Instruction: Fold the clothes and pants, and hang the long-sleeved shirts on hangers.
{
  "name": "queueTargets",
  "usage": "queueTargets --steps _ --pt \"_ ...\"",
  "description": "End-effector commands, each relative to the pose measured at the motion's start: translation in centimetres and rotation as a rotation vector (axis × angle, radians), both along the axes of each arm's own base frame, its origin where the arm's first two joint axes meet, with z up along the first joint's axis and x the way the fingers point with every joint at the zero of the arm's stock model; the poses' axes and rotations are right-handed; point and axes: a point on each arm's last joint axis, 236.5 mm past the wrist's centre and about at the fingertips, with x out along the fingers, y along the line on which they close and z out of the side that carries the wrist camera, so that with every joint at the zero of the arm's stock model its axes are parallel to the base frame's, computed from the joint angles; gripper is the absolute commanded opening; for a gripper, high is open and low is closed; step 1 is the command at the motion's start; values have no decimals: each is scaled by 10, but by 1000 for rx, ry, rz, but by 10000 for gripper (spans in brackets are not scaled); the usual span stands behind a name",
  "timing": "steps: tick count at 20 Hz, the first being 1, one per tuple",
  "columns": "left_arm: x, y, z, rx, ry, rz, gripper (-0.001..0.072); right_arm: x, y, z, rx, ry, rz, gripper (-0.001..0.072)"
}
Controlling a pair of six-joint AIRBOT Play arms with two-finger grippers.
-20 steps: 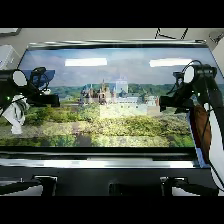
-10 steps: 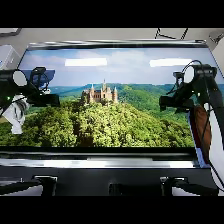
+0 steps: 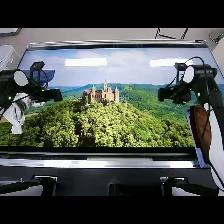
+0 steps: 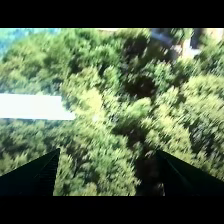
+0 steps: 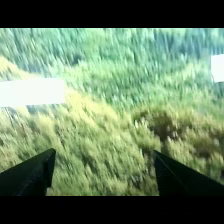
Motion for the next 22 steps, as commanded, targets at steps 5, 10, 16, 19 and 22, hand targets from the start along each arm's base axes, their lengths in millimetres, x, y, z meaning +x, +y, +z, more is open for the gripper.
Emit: queueTargets --steps 5,10,16,19,22 --pt "90 56 56 -114 -349 254 711 63 4 29 16 -294 4 708" --pt "29 245 24 -165 -135 807 711 42 3 13 4 -183 20 707" --pt "7 308 -41 -224 -39 907 711 21 5 3 7 -84 27 698" --pt "43 293 -74 -321 -78 833 711 15 16 2 59 -59 27 699" --pt "54 295 -104 -313 -76 843 710 -10 28 -4 109 48 31 669"
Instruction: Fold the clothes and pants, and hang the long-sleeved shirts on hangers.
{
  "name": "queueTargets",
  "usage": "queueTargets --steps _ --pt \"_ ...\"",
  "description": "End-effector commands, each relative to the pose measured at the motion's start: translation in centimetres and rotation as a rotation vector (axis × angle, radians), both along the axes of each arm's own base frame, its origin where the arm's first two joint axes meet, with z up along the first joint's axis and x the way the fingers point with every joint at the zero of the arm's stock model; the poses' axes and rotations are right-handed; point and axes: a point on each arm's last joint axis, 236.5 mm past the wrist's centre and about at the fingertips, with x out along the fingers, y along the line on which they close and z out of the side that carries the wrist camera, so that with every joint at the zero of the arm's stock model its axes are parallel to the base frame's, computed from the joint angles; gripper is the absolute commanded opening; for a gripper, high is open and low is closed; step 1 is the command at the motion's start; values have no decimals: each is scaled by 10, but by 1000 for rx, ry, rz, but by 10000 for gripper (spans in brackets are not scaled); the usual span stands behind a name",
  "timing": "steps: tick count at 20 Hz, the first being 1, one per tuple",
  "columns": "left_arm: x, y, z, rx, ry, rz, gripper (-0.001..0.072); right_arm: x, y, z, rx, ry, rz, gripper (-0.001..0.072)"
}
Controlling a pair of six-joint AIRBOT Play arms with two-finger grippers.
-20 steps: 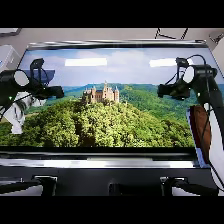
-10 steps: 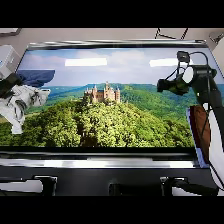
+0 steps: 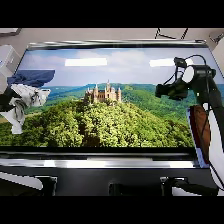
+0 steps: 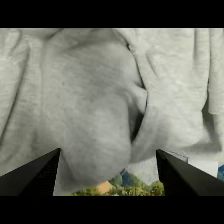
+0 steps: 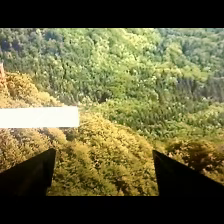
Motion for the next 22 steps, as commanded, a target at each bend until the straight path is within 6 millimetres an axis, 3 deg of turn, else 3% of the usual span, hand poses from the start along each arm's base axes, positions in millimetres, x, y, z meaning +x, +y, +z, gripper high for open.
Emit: queueTargets --steps 1,2,3,4,5,7,9,10,12,13,15,16,18,20,22 --pt "16 2 -33 -17 -24 1 692 -30 16 -4 67 125 14 669" --pt "16 -1 -38 -27 -13 -5 433 -36 20 -2 83 141 19 669" --pt "15 -5 -38 -31 -6 -15 220 -40 22 3 93 143 22 670" --pt "16 -10 -34 -23 -7 -48 89 -40 22 9 93 128 23 671" --pt "19 -18 -22 5 -22 -104 20 -40 20 15 85 108 22 671" --pt "38 -33 31 92 -130 -157 20 -39 17 29 72 58 36 670" --pt "64 -70 129 239 -342 -233 19 -32 13 46 56 -20 37 670" --pt "69 -98 185 290 -463 -263 19 -28 12 55 52 -63 34 670" --pt "55 -183 300 330 -723 -353 19 -24 11 72 50 -129 31 670" --pt "33 -233 351 332 -841 -423 19 -27 10 81 49 -148 32 670" --pt "-23 -327 419 296 -1015 -586 19 -35 6 100 33 -193 40 671" --pt "-56 -375 442 250 -1089 -680 19 -38 4 110 25 -220 40 671" --pt "-115 -451 467 129 -1185 -846 19 -44 0 132 10 -282 36 671" --pt "-159 -510 467 25 -1209 -1004 18 -52 -9 152 -21 -338 28 671" --pt "-188 -550 445 -41 -1152 -1137 18 -61 -22 166 -71 -374 14 672"
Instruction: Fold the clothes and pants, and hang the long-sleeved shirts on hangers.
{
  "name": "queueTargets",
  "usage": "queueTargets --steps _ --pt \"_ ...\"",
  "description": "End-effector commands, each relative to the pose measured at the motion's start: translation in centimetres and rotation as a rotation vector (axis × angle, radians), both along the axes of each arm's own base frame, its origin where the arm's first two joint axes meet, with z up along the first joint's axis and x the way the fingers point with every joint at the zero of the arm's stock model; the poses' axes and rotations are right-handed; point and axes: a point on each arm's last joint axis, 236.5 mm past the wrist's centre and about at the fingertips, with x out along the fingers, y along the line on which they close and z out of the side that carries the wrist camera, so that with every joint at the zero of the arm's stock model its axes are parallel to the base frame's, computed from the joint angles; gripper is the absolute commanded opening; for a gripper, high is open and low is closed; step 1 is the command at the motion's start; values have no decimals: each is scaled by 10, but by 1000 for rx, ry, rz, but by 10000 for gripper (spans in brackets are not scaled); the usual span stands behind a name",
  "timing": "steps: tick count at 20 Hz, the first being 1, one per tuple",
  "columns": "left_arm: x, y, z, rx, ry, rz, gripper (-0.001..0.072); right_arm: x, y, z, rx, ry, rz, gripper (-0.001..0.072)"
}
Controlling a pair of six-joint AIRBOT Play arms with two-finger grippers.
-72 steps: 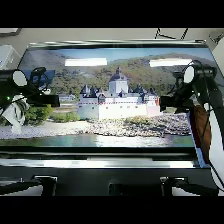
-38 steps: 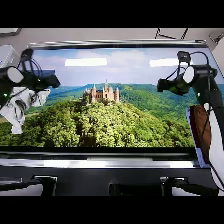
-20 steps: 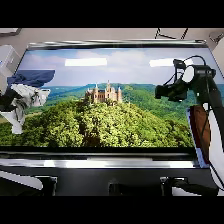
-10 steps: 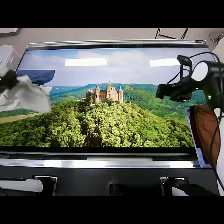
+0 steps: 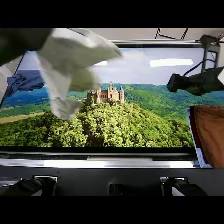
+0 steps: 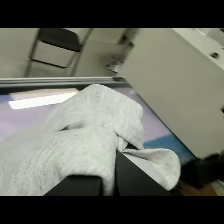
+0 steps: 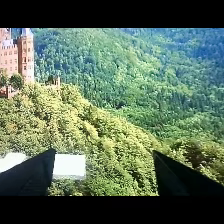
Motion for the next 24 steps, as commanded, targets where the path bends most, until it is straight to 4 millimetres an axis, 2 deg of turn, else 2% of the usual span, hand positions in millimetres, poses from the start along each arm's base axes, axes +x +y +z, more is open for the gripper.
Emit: queueTargets --steps 1,2,3,4,6,8,10,11,12,13,15,17,19,21,22,24 --pt "-79 -76 -25 57 62 -266 18 -16 -23 29 -86 -78 -38 673" --pt "-84 -82 -58 121 143 -295 19 -22 -31 32 -116 -74 -53 673" --pt "-86 -81 -100 197 246 -300 19 -27 -37 31 -134 -58 -63 673" --pt "-87 -73 -152 301 356 -285 19 -33 -38 26 -140 -28 -66 673" --pt "-85 -45 -256 529 504 -233 20 -42 -34 12 -124 38 -56 672" --pt "-85 -15 -349 694 605 -183 21 -43 -27 -10 -104 99 -41 673" --pt "-95 5 -419 743 748 -157 22 -42 -26 -43 -106 192 -34 673" --pt "-100 11 -438 734 834 -129 125 -41 -26 -60 -110 240 -31 678" --pt "-100 16 -444 712 907 -99 454 -37 -26 -76 -116 280 -30 694" --pt "-95 22 -441 677 954 -63 705 -32 -25 -88 -116 310 -29 695" --pt "-72 46 -413 660 958 -29 711 -24 -23 -110 -91 364 -25 697" --pt "-51 84 -380 670 946 -5 710 -23 -13 -126 79 433 -17 697" --pt "-47 124 -366 636 1017 26 710 -24 -13 -133 255 484 -31 699" --pt "-64 140 -372 540 1138 -7 709 -31 -31 -144 311 545 -83 698" --pt "-76 141 -384 492 1203 -24 709 -35 -39 -151 307 573 -88 698" --pt "-107 130 -415 436 1314 -88 709 -49 -43 -171 292 640 -74 701"
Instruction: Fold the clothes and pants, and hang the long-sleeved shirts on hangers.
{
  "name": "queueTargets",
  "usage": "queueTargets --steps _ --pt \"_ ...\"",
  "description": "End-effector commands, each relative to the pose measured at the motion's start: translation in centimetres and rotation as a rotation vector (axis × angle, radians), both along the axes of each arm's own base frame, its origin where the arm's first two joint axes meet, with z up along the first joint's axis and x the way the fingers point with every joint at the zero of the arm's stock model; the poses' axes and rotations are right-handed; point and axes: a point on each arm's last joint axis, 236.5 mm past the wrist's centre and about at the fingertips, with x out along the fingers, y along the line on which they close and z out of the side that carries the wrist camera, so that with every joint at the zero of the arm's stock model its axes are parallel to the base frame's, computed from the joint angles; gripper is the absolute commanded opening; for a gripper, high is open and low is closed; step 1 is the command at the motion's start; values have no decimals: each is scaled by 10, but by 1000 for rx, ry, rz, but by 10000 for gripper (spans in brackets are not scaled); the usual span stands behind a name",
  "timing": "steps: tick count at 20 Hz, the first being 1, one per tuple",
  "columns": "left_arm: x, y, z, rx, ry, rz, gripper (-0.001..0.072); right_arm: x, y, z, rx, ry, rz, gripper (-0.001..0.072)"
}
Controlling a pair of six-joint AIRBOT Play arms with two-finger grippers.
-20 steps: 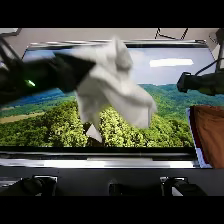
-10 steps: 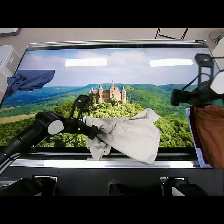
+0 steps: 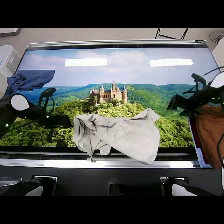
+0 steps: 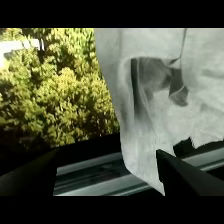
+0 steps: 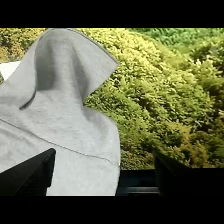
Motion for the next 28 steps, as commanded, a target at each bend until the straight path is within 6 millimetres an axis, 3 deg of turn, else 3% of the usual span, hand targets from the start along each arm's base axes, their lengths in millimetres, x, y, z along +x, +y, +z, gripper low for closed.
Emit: queueTargets --steps 1,3,7,13,17,19,20,22,23,24,26,28 --pt "-54 -15 -34 -159 210 12 709 -24 0 -31 77 124 17 708" --pt "-80 -39 -57 -231 263 0 708 -43 6 -54 99 188 31 712" --pt "-90 -71 -66 -286 245 -23 708 -85 17 -87 140 317 52 711" --pt "-98 -97 -67 -289 214 -95 708 -137 51 -108 268 407 63 701" --pt "-109 -117 -80 -261 174 -141 708 -163 62 -118 272 388 51 690" --pt "-107 -121 -89 -244 160 -80 704 -170 72 -125 252 356 78 690" --pt "-108 -122 -94 -234 169 -45 612 -174 82 -129 253 354 100 690" --pt "-112 -119 -104 -218 189 -3 343 -177 101 -133 260 346 143 681" --pt "-114 -118 -106 -214 195 -3 183 -176 109 -134 258 332 168 602" --pt "-113 -119 -105 -217 188 -11 31 -176 118 -133 269 324 184 466" --pt "-100 -123 -91 -239 118 -53 20 -175 130 -124 303 323 198 56" --pt "-60 -120 -52 -259 -38 -56 19 -155 129 -102 294 242 229 49"
